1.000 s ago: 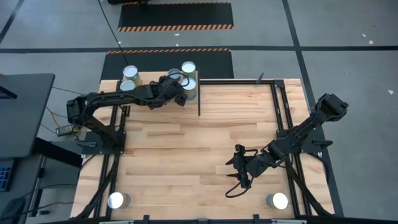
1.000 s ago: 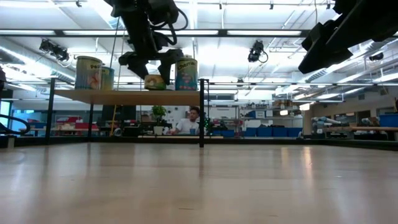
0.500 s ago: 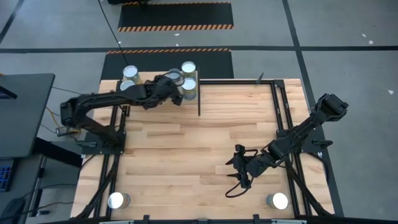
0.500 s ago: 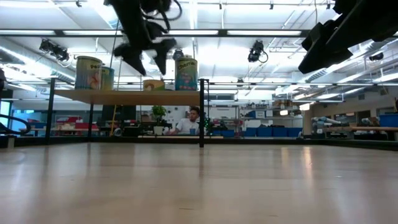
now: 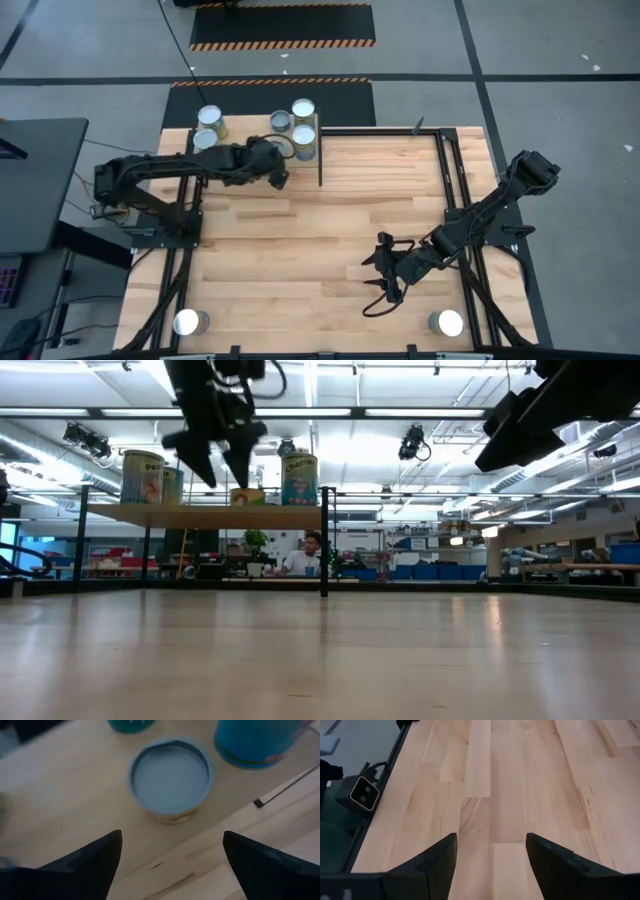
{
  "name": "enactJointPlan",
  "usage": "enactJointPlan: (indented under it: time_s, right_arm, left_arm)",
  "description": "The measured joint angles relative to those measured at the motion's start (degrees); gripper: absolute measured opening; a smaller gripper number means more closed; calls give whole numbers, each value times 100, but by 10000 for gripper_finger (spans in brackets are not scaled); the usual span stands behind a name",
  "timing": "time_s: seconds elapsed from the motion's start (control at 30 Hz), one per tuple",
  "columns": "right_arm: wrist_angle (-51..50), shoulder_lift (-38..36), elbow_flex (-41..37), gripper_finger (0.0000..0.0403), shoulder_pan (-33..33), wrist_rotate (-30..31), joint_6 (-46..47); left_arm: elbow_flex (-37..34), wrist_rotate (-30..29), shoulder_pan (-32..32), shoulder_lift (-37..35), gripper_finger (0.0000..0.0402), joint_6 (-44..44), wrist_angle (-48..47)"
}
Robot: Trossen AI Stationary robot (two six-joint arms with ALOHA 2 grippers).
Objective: Pick and place cans onto a shelf
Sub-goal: Put the mushroom can on the shelf
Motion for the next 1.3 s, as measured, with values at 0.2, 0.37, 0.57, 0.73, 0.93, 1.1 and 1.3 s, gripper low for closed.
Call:
enactJointPlan:
  time_s: [0.2,0.37,0.57,0.73,0.93,1.1,1.3]
  right_arm:
    - [35,0,0,244,7,-1,83]
    - [32,0,0,244,7,-29,83]
    - [30,0,0,244,7,-47,29]
    - [30,0,0,244,5,-52,22]
    - [30,0,0,244,6,-52,24]
    - [28,0,0,244,6,-55,27]
    - [28,0,0,244,6,-55,4]
  left_arm:
    - [-18,366,416,500,354,522,434]
    - [-18,439,465,619,354,780,1019]
    - [-8,373,384,615,354,778,1223]
    - [-5,280,376,613,354,775,1222]
    - [-5,-305,389,612,354,721,1219]
    - [-5,-485,387,612,354,715,1214]
    - [-3,-739,387,607,354,730,1204]
